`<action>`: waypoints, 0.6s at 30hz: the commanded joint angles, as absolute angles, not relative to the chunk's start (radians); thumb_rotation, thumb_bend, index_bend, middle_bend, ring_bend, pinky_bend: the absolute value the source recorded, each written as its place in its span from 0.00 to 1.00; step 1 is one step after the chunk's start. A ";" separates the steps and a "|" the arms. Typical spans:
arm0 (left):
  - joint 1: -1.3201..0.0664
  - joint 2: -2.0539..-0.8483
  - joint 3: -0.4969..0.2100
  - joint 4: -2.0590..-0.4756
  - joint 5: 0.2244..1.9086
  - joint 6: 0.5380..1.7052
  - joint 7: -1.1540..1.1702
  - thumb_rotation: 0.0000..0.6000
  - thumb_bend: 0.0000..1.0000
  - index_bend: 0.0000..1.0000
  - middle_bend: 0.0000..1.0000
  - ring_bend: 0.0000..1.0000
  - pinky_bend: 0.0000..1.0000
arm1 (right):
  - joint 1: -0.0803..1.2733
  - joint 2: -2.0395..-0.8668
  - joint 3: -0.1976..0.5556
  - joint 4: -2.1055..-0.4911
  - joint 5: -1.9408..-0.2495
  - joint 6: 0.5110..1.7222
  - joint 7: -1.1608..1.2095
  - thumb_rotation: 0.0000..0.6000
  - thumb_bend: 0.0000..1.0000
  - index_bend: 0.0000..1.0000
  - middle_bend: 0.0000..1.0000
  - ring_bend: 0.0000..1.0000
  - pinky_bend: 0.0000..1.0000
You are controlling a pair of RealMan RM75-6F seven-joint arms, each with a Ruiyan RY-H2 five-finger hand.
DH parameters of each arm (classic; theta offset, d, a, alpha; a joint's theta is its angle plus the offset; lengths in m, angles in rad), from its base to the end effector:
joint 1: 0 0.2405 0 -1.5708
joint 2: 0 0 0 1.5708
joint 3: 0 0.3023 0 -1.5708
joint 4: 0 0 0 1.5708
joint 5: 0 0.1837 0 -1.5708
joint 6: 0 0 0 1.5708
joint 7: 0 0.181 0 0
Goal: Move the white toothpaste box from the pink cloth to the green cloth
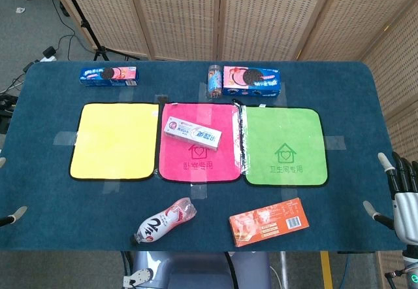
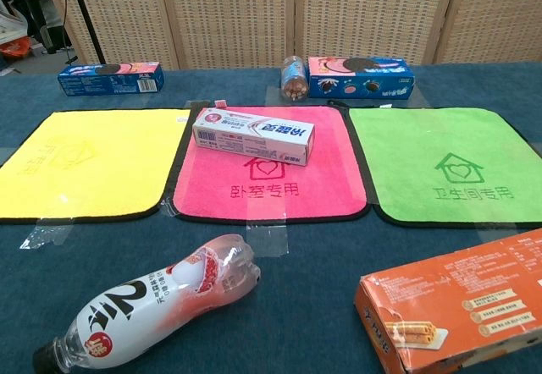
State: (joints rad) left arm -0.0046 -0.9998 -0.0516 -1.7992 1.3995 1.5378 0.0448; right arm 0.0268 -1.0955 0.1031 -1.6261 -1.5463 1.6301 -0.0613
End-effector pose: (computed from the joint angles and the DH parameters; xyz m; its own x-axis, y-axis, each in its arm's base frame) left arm -0.3411 0.1895 0.2435 0.3720 -0.0123 0.9281 0.9177 0.1551 -0.3658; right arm -0.3290 -0.2064 0.2400 0.4539 0.1723 0.8742 -0.8879 0.0047 0.4601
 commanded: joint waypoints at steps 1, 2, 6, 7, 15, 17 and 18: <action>0.000 -0.995 -0.052 -1.807 1.398 1.542 0.049 1.00 0.00 0.00 0.00 0.00 0.00 | 0.029 -1.102 0.103 -1.622 -1.540 1.621 -0.074 1.00 0.21 0.00 0.00 0.00 0.00; 0.000 -0.996 -0.052 -1.807 1.401 1.543 0.051 1.00 0.00 0.00 0.00 0.00 0.00 | 0.031 -1.104 0.103 -1.619 -1.536 1.615 -0.080 1.00 0.21 0.00 0.00 0.00 0.00; -0.002 -0.998 -0.050 -1.807 1.405 1.539 0.055 1.00 0.00 0.00 0.00 0.00 0.00 | 0.041 -1.114 0.108 -1.608 -1.517 1.592 -0.101 1.00 0.21 0.00 0.00 0.00 0.00; -0.003 -0.998 -0.050 -1.807 1.405 1.538 0.055 1.00 0.00 0.00 0.00 0.00 0.00 | 0.042 -1.115 0.109 -1.607 -1.517 1.591 -0.100 1.00 0.22 0.00 0.00 0.00 0.00; -0.017 -1.000 -0.065 -1.791 1.392 1.517 0.021 1.00 0.00 0.00 0.00 0.00 0.00 | 0.108 -1.134 0.120 -1.557 -1.527 1.501 0.004 1.00 0.75 0.09 0.00 0.00 0.00; -0.025 -1.003 -0.070 -1.787 1.378 1.502 0.023 1.00 0.00 0.00 0.00 0.00 0.00 | 0.151 -1.126 0.129 -1.568 -1.550 1.458 0.011 1.00 0.83 0.11 0.00 0.00 0.00; -0.028 -1.005 -0.074 -1.786 1.371 1.498 0.027 1.00 0.00 0.00 0.00 0.00 0.00 | 0.174 -1.115 0.130 -1.582 -1.559 1.428 0.022 1.00 0.87 0.11 0.00 0.00 0.00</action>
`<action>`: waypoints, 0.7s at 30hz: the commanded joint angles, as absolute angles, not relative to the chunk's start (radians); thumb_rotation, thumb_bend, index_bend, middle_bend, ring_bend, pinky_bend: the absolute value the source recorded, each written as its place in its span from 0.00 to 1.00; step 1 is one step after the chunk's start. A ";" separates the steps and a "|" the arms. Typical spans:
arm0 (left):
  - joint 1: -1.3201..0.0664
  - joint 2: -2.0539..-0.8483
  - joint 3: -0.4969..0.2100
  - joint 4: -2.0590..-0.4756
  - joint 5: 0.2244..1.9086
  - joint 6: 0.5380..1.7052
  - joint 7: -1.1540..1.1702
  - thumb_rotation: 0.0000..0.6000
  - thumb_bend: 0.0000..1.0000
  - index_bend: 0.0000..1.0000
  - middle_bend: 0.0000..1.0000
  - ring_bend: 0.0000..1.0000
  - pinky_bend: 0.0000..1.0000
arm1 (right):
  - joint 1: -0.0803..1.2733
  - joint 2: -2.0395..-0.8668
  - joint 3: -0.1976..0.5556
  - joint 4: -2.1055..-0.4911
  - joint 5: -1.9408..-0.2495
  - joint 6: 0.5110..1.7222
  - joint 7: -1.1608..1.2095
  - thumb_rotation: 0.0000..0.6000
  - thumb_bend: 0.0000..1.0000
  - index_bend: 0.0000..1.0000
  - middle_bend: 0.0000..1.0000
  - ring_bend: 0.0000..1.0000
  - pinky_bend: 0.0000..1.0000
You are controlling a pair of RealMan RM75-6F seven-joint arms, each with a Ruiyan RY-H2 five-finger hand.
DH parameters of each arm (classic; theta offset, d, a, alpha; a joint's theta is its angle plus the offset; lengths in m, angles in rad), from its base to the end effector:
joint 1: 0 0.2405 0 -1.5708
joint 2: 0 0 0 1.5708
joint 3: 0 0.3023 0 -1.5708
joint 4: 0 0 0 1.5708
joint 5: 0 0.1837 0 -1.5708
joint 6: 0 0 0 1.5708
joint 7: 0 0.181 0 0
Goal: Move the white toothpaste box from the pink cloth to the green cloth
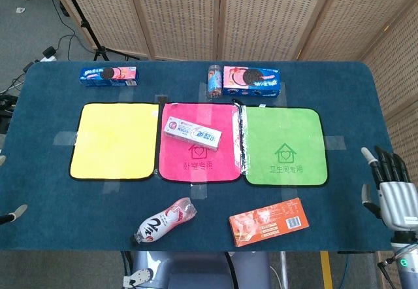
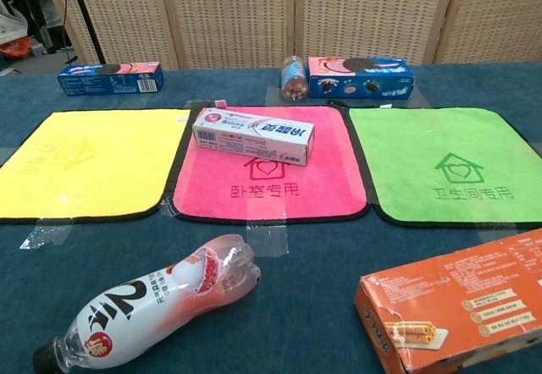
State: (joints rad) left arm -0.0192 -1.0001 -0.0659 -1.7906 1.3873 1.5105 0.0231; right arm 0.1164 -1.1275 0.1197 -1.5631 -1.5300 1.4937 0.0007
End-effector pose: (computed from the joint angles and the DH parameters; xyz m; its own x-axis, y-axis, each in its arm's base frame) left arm -0.3420 0.1968 0.2426 0.3550 -0.0078 0.9348 0.9246 0.1503 -0.3499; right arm -0.3301 -0.2426 0.2162 0.4241 0.0926 0.9009 -0.9004 -0.0636 0.4304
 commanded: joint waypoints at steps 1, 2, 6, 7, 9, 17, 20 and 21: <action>-0.034 -1.008 -0.077 -1.786 1.363 1.488 0.032 1.00 0.00 0.00 0.00 0.00 0.00 | 0.214 -1.096 0.133 -1.612 -1.577 1.375 0.048 1.00 0.90 0.12 0.00 0.00 0.00; -0.040 -1.009 -0.080 -1.788 1.355 1.475 0.031 1.00 0.00 0.00 0.00 0.00 0.00 | 0.263 -1.080 0.138 -1.645 -1.600 1.316 0.080 1.00 0.94 0.12 0.00 0.00 0.00; -0.060 -1.017 -0.098 -1.781 1.317 1.448 0.047 1.00 0.00 0.00 0.00 0.00 0.00 | 0.399 -1.047 0.169 -1.706 -1.612 1.146 0.099 1.00 1.00 0.12 0.00 0.00 0.00; -0.064 -1.019 -0.102 -1.780 1.309 1.443 0.050 1.00 0.00 0.00 0.00 0.00 0.00 | 0.430 -1.050 0.179 -1.714 -1.608 1.111 0.093 1.00 1.00 0.12 0.00 0.00 0.00; -0.070 -1.022 -0.109 -1.778 1.291 1.434 0.052 1.00 0.00 0.00 0.00 0.00 0.00 | 0.490 -1.067 0.205 -1.724 -1.587 1.048 0.077 1.00 1.00 0.12 0.00 0.00 0.00; -0.079 -1.026 -0.129 -1.771 1.249 1.431 0.068 1.00 0.00 0.00 0.00 0.00 0.00 | 0.777 -1.276 0.317 -1.641 -1.462 0.812 -0.041 1.00 1.00 0.17 0.04 0.00 0.00; -0.084 -1.028 -0.134 -1.770 1.230 1.424 0.080 1.00 0.00 0.00 0.00 0.00 0.00 | 0.852 -1.362 0.331 -1.583 -1.414 0.763 -0.104 1.00 1.00 0.18 0.04 0.00 0.00; -0.085 -1.029 -0.136 -1.769 1.223 1.422 0.083 1.00 0.00 0.00 0.00 0.00 0.00 | 0.878 -1.390 0.336 -1.560 -1.393 0.748 -0.128 1.00 1.00 0.18 0.04 0.00 0.00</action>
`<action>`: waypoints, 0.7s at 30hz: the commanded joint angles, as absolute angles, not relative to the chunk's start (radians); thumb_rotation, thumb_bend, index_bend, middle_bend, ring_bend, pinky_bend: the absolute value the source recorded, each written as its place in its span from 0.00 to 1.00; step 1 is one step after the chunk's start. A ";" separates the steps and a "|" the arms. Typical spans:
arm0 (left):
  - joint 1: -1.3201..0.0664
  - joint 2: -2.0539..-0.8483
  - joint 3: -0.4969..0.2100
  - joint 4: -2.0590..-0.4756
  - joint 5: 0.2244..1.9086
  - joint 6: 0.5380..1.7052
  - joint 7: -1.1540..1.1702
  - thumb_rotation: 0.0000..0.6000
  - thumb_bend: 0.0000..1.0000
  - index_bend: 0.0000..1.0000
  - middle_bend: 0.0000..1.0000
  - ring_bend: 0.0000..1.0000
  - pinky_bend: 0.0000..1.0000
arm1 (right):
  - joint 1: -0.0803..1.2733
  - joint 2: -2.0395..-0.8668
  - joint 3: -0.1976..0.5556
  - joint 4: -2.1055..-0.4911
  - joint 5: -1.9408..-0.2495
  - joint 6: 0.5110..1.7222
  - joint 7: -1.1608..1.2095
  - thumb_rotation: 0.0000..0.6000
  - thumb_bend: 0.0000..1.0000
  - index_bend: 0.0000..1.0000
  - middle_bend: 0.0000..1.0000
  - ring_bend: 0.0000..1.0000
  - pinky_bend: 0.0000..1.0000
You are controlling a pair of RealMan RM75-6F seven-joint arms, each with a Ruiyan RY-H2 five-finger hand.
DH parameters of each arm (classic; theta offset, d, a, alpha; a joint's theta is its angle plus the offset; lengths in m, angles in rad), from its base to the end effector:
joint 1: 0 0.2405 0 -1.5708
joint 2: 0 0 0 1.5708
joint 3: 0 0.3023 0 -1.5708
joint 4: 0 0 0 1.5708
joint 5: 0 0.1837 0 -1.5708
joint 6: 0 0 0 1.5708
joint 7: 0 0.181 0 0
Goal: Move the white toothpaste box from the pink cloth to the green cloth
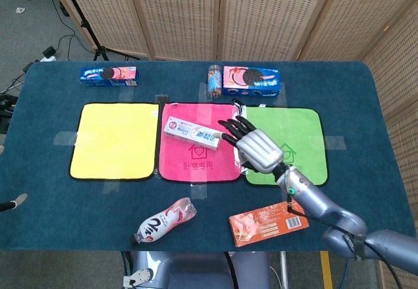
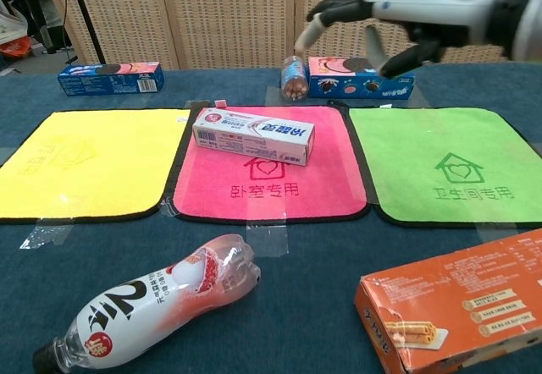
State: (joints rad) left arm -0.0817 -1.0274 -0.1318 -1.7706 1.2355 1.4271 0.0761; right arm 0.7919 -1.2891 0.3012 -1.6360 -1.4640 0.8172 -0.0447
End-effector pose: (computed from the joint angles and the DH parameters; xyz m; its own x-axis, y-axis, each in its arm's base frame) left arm -0.3551 0.2260 0.2399 0.3636 0.0010 0.9316 0.9072 0.2268 -0.3543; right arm -0.0956 -0.4052 0.0779 0.4358 -0.1827 0.8813 -0.7278 -0.6476 0.2256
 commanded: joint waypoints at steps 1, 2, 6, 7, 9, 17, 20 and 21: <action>-0.086 -1.030 -0.138 -1.768 1.216 1.421 0.087 1.00 0.00 0.00 0.00 0.00 0.00 | 0.901 -1.419 0.342 -1.534 -1.371 0.737 -0.157 1.00 1.00 0.18 0.04 0.00 0.00; -0.087 -1.031 -0.139 -1.767 1.211 1.420 0.090 1.00 0.00 0.00 0.00 0.00 0.00 | 0.916 -1.439 0.346 -1.516 -1.357 0.733 -0.175 1.00 1.00 0.18 0.04 0.00 0.00; -0.087 -1.045 -0.144 -1.758 1.177 1.424 0.122 1.00 0.00 0.00 0.00 0.00 0.00 | 0.992 -1.552 0.367 -1.415 -1.246 0.700 -0.237 1.00 1.00 0.18 0.03 0.00 0.00; -0.088 -1.048 -0.145 -1.756 1.169 1.422 0.126 1.00 0.00 0.00 0.00 0.00 0.00 | 1.011 -1.574 0.370 -1.389 -1.221 0.688 -0.250 1.00 1.00 0.18 0.03 0.00 0.00; -0.090 -1.050 -0.147 -1.753 1.160 1.416 0.128 1.00 0.00 0.00 0.00 0.00 0.00 | 1.037 -1.603 0.373 -1.352 -1.192 0.675 -0.269 1.00 1.00 0.19 0.04 0.00 0.00; -0.101 -1.059 -0.163 -1.739 1.113 1.399 0.137 1.00 0.00 0.00 0.00 0.00 0.00 | 1.187 -1.782 0.370 -1.096 -1.056 0.594 -0.358 1.00 1.00 0.20 0.06 0.00 0.03; -0.114 -1.066 -0.169 -1.729 1.083 1.375 0.152 1.00 0.00 0.00 0.00 0.00 0.00 | 1.244 -1.865 0.371 -0.982 -1.011 0.580 -0.387 1.00 1.00 0.20 0.06 0.00 0.03; -0.118 -1.068 -0.171 -1.725 1.074 1.368 0.155 1.00 0.00 0.00 0.00 0.00 0.00 | 1.258 -1.883 0.369 -0.953 -1.001 0.574 -0.393 1.00 1.00 0.20 0.06 0.00 0.03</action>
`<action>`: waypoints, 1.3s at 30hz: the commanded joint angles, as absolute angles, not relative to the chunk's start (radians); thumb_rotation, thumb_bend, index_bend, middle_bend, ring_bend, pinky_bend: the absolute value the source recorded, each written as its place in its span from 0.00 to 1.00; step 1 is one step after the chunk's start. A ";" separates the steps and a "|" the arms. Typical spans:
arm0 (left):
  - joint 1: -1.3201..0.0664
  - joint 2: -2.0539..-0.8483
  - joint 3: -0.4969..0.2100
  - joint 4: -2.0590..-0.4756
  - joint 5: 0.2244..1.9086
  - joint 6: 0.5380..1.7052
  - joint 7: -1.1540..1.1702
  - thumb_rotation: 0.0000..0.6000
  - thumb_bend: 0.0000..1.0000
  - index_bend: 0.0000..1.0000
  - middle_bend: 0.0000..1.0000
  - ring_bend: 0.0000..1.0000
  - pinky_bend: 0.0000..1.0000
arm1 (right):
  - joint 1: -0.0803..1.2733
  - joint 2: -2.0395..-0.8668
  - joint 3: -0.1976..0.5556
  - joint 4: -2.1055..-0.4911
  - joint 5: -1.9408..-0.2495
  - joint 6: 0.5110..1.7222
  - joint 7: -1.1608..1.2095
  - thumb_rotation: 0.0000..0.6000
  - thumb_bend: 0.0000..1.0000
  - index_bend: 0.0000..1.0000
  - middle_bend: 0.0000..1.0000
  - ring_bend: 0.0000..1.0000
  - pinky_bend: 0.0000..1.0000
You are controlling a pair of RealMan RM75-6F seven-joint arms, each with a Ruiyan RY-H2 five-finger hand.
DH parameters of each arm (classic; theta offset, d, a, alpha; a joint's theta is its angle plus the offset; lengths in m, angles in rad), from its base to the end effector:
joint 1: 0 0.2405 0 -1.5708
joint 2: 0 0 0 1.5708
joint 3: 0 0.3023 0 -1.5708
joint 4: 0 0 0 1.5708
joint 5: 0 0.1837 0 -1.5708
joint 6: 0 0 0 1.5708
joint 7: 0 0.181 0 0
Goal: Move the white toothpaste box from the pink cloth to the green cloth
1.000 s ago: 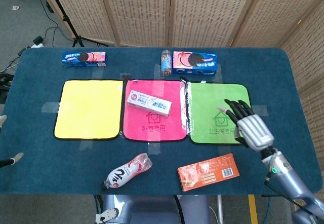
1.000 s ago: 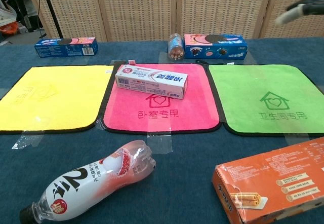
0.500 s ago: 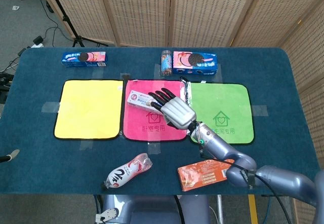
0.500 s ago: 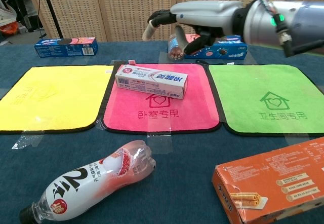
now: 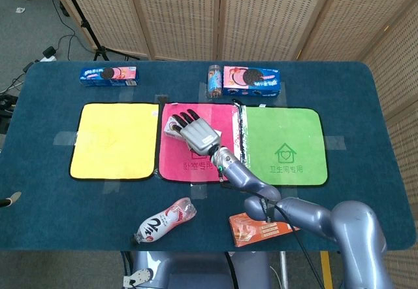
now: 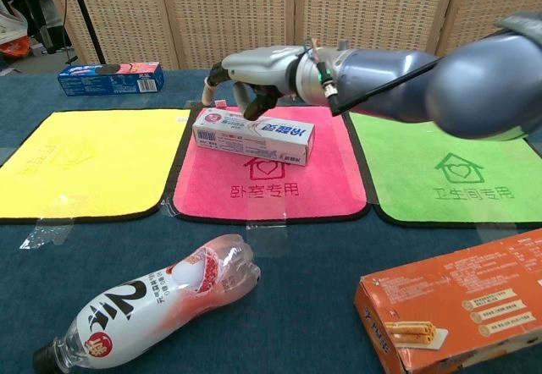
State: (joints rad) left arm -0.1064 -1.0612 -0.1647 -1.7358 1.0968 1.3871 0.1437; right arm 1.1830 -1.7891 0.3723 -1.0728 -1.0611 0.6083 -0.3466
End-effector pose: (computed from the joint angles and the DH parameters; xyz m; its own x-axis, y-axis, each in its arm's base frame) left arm -0.3766 0.2348 0.2367 0.3874 0.0236 0.9216 0.8668 0.3312 -0.3728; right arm -0.0008 -0.4819 -0.0804 0.5569 -0.2136 0.8027 -0.7149 -0.6153 0.3322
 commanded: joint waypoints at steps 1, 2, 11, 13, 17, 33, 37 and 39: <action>-0.122 -1.070 -0.173 -1.721 1.065 1.360 0.158 1.00 0.00 0.00 0.00 0.00 0.00 | 1.272 -1.902 0.369 -0.923 -0.993 0.569 -0.399 1.00 1.00 0.20 0.06 0.00 0.03; -0.126 -1.071 -0.174 -1.717 1.056 1.351 0.160 1.00 0.00 0.00 0.00 0.00 0.00 | 1.285 -1.920 0.371 -0.894 -0.985 0.567 -0.402 1.00 1.00 0.20 0.07 0.00 0.03; -0.147 -1.079 -0.187 -1.693 1.002 1.312 0.170 1.00 0.00 0.00 0.00 0.00 0.00 | 1.403 -2.055 0.398 -0.672 -0.924 0.517 -0.431 1.00 1.00 0.20 0.08 0.00 0.03; -0.150 -1.080 -0.189 -1.690 0.994 1.307 0.171 1.00 0.00 0.00 0.00 0.00 0.00 | 1.422 -2.071 0.398 -0.646 -0.932 0.511 -0.428 1.00 1.00 0.20 0.08 0.00 0.03; -0.158 -1.083 -0.192 -1.679 0.975 1.291 0.174 1.00 0.00 0.00 0.00 0.00 0.00 | 1.456 -2.112 0.399 -0.567 -0.943 0.481 -0.403 1.00 1.00 0.20 0.08 0.00 0.03; -0.160 -1.082 -0.187 -1.683 0.978 1.292 0.165 1.00 0.00 0.00 0.00 0.00 0.00 | 1.412 -2.071 0.358 -0.528 -0.990 0.390 -0.321 1.00 1.00 0.31 0.25 0.18 0.23; -0.159 -1.082 -0.182 -1.686 0.988 1.297 0.166 1.00 0.00 0.00 0.00 0.00 0.00 | 1.361 -1.989 0.330 -0.626 -1.010 0.396 -0.314 1.00 1.00 0.33 0.26 0.20 0.25; -0.159 -1.083 -0.180 -1.687 0.990 1.298 0.168 1.00 0.00 0.00 0.00 0.00 0.00 | 1.333 -1.947 0.316 -0.680 -1.014 0.405 -0.313 1.00 1.00 0.33 0.27 0.20 0.25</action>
State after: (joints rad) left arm -0.1590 -1.0828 -0.1800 -1.6869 0.9903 1.2985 0.1677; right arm 1.3722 -1.9997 0.3374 -0.6201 -1.0019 0.3964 -0.3196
